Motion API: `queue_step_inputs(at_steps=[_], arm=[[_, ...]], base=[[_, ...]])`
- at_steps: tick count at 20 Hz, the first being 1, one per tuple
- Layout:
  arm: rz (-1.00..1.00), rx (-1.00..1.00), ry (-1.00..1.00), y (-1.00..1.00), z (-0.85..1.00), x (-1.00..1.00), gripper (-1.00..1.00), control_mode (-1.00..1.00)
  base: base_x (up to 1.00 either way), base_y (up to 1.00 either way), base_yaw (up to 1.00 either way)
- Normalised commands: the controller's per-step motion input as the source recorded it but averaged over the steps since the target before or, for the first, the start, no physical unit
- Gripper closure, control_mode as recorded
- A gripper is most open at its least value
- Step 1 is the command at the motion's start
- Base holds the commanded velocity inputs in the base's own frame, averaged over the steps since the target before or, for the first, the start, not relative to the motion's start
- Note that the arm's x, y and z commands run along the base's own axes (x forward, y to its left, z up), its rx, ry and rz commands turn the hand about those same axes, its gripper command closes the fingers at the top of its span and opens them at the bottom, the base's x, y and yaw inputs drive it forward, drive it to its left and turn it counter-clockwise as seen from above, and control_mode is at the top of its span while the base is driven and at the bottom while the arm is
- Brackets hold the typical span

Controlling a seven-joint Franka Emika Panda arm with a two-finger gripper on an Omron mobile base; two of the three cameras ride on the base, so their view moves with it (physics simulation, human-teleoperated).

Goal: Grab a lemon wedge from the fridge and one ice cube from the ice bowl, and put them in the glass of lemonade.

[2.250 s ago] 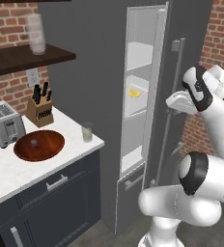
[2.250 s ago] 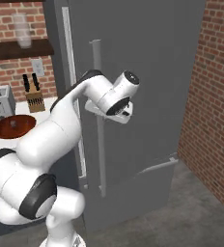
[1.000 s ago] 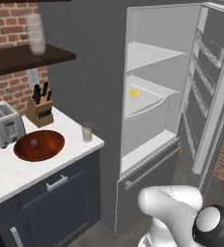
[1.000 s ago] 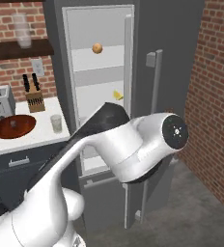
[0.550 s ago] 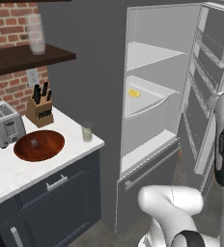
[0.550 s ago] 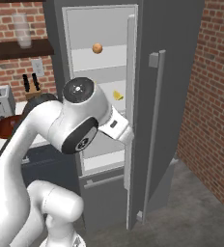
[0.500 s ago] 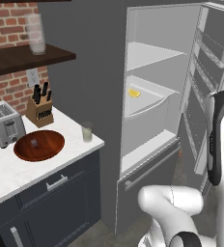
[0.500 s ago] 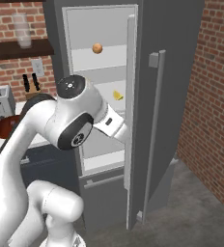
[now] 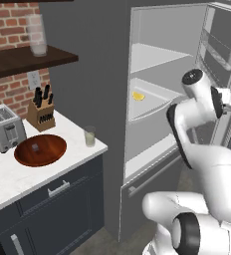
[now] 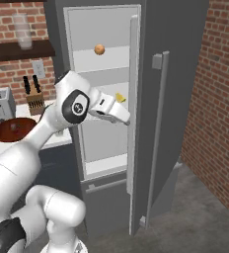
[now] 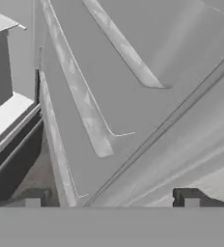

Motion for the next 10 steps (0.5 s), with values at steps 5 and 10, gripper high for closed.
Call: queue_step_inputs(at_steps=[5,10], arm=[[0.00,-0.35,0.52,-0.07,0.23,0.84,-1.00,-1.00],[-0.13,-0.17,0.20,0.08,0.01,0.21,-1.00,-1.00]], base=[[0.00,0.00,0.00],[0.00,0.00,0.00]])
